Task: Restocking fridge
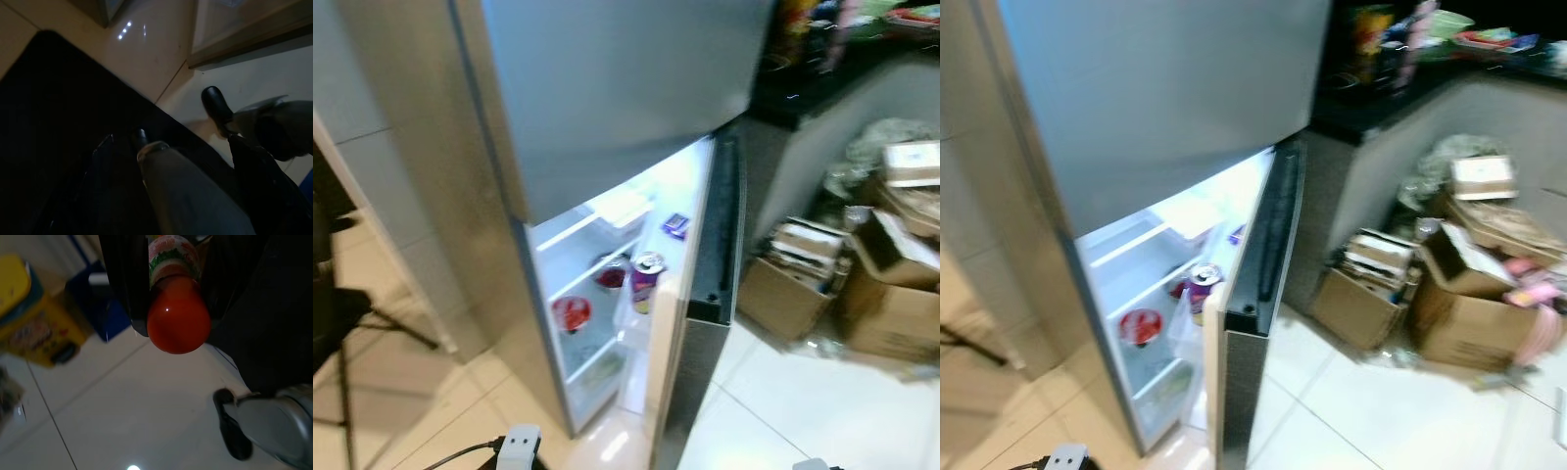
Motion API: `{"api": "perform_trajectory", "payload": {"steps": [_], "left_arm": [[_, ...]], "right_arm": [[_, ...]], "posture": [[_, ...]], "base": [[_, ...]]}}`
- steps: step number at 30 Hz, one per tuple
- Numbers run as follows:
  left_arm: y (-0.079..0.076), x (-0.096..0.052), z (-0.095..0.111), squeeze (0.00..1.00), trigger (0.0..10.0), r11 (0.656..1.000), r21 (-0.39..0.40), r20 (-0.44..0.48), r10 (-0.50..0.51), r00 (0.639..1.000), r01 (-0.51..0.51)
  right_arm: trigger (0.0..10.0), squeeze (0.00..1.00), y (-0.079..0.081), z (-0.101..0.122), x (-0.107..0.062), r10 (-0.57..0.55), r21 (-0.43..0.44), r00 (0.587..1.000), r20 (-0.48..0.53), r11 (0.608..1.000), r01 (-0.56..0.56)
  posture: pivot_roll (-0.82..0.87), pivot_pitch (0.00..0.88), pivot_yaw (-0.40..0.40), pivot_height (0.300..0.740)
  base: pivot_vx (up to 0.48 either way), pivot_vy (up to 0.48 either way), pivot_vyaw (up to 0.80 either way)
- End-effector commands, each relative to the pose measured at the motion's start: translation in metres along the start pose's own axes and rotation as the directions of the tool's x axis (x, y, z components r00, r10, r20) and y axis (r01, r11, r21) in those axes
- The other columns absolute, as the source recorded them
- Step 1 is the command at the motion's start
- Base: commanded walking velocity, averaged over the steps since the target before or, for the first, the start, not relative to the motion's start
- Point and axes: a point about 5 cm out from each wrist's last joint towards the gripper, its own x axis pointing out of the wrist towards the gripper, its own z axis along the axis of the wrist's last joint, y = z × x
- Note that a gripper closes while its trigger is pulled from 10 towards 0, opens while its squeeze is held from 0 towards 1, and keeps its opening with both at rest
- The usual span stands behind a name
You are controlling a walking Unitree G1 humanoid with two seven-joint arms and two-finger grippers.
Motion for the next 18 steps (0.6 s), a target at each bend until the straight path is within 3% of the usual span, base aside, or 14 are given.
{"api": "perform_trajectory", "payload": {"steps": [1, 18], "left_arm": [[-0.003, 0.002, 0.005, 0.0, 10.0, 1.0, 0.015, 0.014, 0.004, 1.0, -0.004], [-0.004, 0.005, 0.023, 0.0, 10.0, 0.997, 0.058, 0.076, 0.047, 0.996, -0.052]], "right_arm": [[10.0, 0.0, 0.0, -0.001, 0.0, 0.002, -0.005, 1.0, -0.009, 1.0, -0.002], [10.0, 0.0, -0.001, 0.0, 0.0, -0.003, -0.001, 1.0, -0.004, 1.0, 0.003]], "posture": [[-0.03, 0.0, -0.022, 0.74], [-0.04, 0.0, -0.017, 0.74]], "base": [[0.0, 0.0, -0.8], [0.0, 0.0, -0.8]]}}
